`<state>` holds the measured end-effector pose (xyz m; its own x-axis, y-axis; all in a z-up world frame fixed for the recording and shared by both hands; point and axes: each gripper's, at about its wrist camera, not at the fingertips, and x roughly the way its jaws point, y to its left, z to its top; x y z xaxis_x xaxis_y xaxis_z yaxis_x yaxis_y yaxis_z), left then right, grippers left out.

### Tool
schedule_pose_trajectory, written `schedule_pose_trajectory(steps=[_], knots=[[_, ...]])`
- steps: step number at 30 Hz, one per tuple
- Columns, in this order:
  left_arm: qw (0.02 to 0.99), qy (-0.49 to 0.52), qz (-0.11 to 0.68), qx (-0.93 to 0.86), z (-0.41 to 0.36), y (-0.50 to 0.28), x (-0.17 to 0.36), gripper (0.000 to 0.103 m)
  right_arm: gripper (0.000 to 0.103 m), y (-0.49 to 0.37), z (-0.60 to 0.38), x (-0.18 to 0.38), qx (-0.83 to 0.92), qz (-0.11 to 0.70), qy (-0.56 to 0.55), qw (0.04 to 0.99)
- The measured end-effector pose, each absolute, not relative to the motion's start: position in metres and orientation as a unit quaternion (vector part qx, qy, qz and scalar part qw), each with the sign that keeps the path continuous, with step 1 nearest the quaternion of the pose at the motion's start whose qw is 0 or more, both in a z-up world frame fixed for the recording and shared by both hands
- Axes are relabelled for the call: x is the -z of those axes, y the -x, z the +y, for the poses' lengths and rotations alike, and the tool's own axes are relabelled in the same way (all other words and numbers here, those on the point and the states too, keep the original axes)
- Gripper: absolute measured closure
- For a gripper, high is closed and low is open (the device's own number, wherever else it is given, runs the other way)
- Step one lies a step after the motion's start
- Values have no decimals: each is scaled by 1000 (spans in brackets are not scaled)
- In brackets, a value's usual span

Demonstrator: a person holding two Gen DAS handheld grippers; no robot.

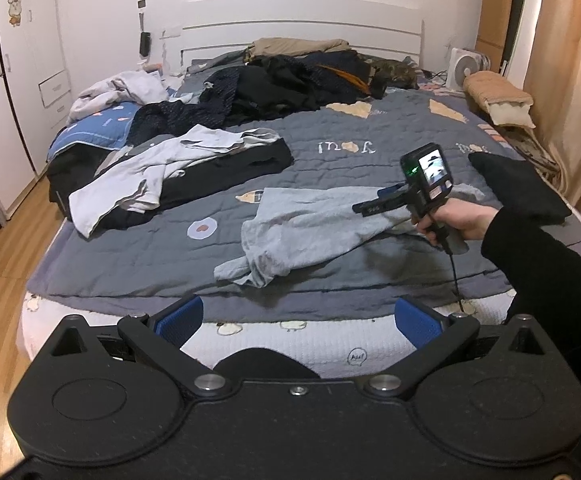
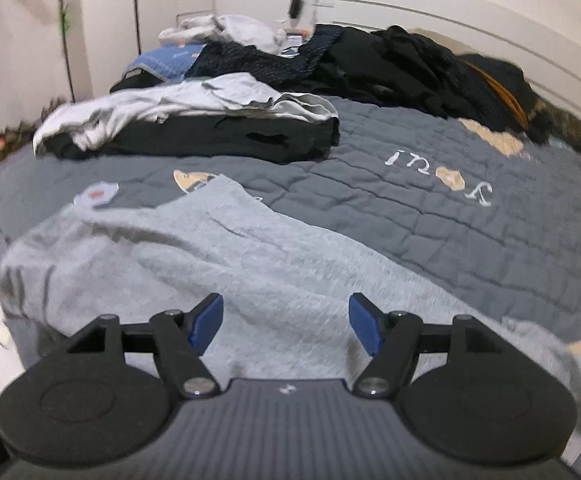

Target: Fold clothes

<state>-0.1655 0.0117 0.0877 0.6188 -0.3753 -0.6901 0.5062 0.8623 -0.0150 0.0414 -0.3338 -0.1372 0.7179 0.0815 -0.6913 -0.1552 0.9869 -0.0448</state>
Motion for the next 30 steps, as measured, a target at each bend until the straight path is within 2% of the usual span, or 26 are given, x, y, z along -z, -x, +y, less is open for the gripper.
schedule_pose_trajectory(steps=[11, 14, 16, 18, 25, 30], knots=[[891, -83, 365, 258, -17, 127, -55, 0, 35, -60, -324, 171, -83, 397, 122, 906], [887, -69, 375, 261, -23, 112, -42, 0, 39, -57, -330, 178, -80, 398, 115, 907], [883, -58, 385, 262, -28, 102, -34, 0, 54, -56, -337, 179, -75, 391, 95, 912], [879, -47, 393, 265, -33, 92, -26, 0, 103, -57, -345, 178, -68, 394, 67, 914], [878, -30, 391, 274, -55, 65, -2, 0, 103, -39, -377, 161, -60, 373, -45, 925], [880, -31, 389, 271, -78, 41, 19, 0, 101, -22, -400, 151, -62, 367, -80, 925]])
